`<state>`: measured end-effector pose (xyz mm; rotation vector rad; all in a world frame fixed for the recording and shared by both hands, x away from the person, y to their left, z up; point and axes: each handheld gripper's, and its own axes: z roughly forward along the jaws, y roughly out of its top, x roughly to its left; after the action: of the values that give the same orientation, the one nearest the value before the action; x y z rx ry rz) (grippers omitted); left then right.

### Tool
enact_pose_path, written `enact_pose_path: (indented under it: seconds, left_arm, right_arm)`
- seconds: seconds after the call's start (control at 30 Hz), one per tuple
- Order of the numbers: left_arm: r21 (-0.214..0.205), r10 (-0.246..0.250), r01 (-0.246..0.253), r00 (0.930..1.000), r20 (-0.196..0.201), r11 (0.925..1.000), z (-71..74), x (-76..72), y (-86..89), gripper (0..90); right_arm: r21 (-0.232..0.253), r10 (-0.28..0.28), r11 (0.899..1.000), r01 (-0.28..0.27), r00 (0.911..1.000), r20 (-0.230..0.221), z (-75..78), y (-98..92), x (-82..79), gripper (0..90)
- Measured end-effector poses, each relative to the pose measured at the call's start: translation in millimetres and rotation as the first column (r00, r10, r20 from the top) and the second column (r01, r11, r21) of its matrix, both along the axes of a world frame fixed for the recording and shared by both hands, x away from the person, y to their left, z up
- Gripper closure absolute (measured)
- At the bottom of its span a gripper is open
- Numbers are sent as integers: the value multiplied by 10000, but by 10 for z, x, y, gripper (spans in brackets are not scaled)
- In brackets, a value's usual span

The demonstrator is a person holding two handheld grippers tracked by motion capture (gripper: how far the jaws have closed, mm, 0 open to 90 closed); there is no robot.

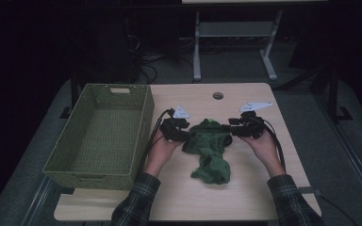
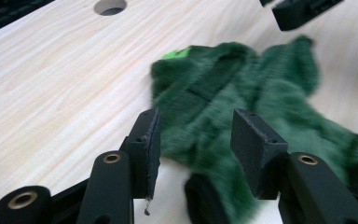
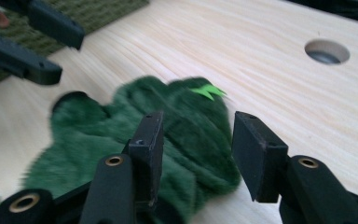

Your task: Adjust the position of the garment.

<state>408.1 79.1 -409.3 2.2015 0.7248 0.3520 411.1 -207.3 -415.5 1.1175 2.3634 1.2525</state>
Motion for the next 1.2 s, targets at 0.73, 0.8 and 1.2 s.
enact_pose_path:
  seconds: [0.73,0.8,1.2]
  left_arm:
    - [88,199,-195,9987,-472,9998,-504,453,-119,549]
    - [62,209,-206,9983,-537,9998,-506,447,-126,554]
    - [480,-111,143,9978,-661,9987,-573,484,-143,701]
  right_arm:
    - [-380,-263,9990,236,9971,-708,-523,-18,326,585]
    - [-424,-245,9989,212,9966,-785,-539,-17,329,599]
    - [-751,-130,9972,59,9954,-944,-575,27,329,810]
